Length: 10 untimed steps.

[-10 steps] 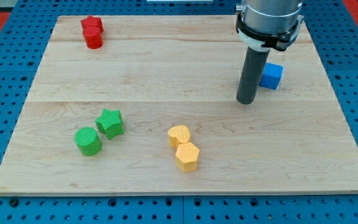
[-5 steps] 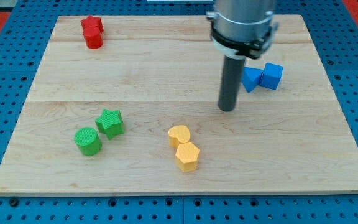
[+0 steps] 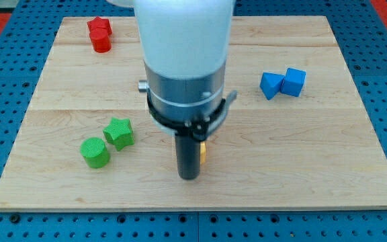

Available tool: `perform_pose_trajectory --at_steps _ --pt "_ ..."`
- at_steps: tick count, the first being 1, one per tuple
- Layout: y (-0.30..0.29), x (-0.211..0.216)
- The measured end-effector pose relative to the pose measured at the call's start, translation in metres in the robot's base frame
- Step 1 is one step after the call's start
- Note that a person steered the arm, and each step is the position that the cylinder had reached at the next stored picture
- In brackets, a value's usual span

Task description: Place the yellow blocks at the center of the board

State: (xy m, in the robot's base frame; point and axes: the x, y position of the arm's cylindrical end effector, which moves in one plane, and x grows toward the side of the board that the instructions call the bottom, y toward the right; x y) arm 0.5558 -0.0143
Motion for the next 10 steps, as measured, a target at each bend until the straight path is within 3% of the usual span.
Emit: perform_pose_trajectory --at_steps 4,8,9,10 --pt "0.033 -0.017" --pt "0.026 -0.087" --pt "0.091 -0.06" --pt "0.118 -0.08"
